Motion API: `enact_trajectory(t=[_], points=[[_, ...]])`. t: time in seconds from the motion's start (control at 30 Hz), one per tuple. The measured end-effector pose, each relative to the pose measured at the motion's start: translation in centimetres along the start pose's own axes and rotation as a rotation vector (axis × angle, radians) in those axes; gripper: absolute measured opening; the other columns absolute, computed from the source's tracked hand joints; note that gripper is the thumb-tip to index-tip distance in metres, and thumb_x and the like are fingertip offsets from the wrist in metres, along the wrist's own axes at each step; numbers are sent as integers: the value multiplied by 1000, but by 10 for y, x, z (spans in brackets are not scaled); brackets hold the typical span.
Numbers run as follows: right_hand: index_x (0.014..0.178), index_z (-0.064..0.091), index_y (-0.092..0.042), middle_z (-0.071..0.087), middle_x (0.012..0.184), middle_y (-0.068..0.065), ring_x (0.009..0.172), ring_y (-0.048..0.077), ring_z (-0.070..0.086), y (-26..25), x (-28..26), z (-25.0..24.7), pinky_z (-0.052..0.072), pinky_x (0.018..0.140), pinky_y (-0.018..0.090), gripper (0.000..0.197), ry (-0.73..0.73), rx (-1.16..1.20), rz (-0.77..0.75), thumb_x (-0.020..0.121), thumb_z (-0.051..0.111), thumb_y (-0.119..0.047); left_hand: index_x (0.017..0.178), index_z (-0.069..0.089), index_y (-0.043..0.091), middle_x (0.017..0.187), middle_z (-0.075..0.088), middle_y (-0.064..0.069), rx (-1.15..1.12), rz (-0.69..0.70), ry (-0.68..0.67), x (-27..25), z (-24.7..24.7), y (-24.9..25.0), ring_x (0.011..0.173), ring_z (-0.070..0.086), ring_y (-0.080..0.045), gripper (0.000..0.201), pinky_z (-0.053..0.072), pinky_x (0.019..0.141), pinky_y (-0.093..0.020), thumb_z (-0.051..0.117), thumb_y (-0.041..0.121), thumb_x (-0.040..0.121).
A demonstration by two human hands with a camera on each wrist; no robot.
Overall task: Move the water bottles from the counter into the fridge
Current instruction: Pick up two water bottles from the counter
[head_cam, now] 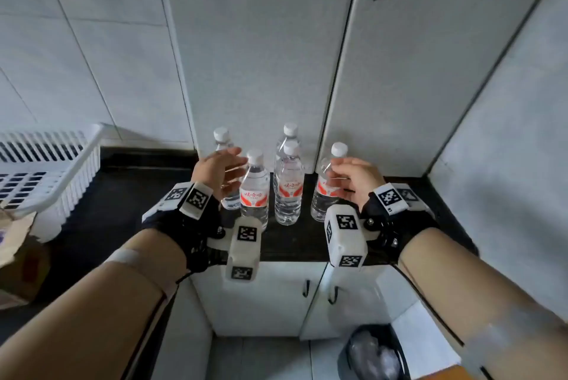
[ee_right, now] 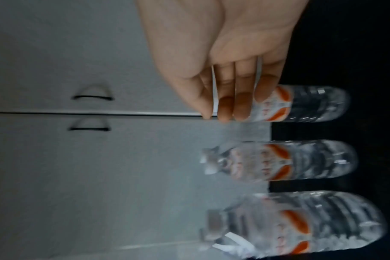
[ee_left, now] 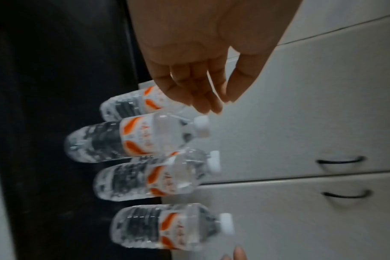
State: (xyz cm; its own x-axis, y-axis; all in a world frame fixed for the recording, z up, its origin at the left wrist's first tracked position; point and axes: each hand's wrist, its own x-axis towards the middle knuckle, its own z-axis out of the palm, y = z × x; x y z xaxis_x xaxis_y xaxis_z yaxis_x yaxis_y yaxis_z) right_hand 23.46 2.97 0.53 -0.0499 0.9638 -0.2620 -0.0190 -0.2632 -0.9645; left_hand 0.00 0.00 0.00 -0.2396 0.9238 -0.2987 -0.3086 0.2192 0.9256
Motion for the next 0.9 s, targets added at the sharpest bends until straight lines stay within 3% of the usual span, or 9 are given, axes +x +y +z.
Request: enact_trajectory(t=[0.03, 0.1, 0.2, 0.27, 0.33, 0.43, 0.63, 0.77, 0.9], points=[[72, 65, -20, 57, 58, 1, 51, 11, 52, 12, 6, -1, 37, 48, 21, 30, 18, 3, 37, 89, 50, -1, 82, 60, 22, 74, 63, 2, 4, -12, 20, 7, -3, -13, 67, 54, -12, 16, 40, 61, -24, 54, 7, 83], [97, 62, -15, 59, 69, 7, 59, 15, 53, 41, 24, -7, 39, 53, 26, 18, 172, -32, 102, 85, 56, -2, 86, 58, 20, 79, 59, -1, 43, -55, 75, 19, -8, -40, 68, 53, -11, 18, 44, 57, -24, 55, 2, 82], [132, 41, -11, 55, 117, 13, 99, 23, 56, 83, 47, -12, 51, 78, 35, 62, 298, -66, 163, 77, 68, -7, 117, 53, 12, 94, 62, -3, 117, -68, 79, 30, -12, -76, 79, 55, -11, 42, 44, 65, -25, 58, -2, 77], [140, 31, -14, 42, 141, 12, 124, 28, 46, 95, 61, -11, 45, 100, 44, 81, 334, -95, 144, 70, 74, -6, 130, 44, 11, 114, 61, -5, 152, -57, 59, 42, -13, -89, 95, 58, -17, 63, 42, 72, -26, 62, -7, 72], [142, 26, -14, 33, 149, 11, 134, 28, 38, 100, 73, -9, 36, 109, 47, 92, 337, -115, 92, 66, 76, -3, 132, 45, 14, 127, 58, -10, 243, -21, 17, 50, -12, -96, 111, 59, -27, 75, 45, 85, -31, 69, -6, 63], [143, 25, -15, 35, 150, 9, 135, 26, 39, 98, 86, -8, 32, 112, 47, 99, 314, -122, 43, 61, 79, -1, 127, 49, 12, 121, 63, -9, 304, 26, -18, 59, -8, -96, 111, 60, -26, 75, 46, 99, -41, 77, -2, 58], [140, 30, -19, 51, 139, 7, 126, 26, 49, 96, 99, -9, 37, 109, 51, 102, 241, -166, 22, 54, 84, -10, 127, 47, 15, 108, 65, 3, 321, 80, -39, 67, -1, -91, 101, 62, -14, 73, 48, 86, -26, 79, 4, 62], [130, 45, -18, 55, 132, 10, 120, 28, 54, 97, 95, -10, 44, 104, 44, 81, 307, -296, 2, 59, 83, -11, 118, 54, 28, 117, 64, -1, 574, 134, 69, 72, -6, -101, 108, 61, -22, 103, 48, 97, -43, 82, 64, 26], [118, 53, -3, 63, 116, 14, 104, 25, 61, 97, 85, -3, 48, 90, 31, 54, 336, -240, -123, 69, 77, -5, 114, 59, 23, 117, 65, -6, 564, 145, 100, 73, -15, -112, 109, 62, -24, 106, 48, 98, -47, 79, 70, 22]])
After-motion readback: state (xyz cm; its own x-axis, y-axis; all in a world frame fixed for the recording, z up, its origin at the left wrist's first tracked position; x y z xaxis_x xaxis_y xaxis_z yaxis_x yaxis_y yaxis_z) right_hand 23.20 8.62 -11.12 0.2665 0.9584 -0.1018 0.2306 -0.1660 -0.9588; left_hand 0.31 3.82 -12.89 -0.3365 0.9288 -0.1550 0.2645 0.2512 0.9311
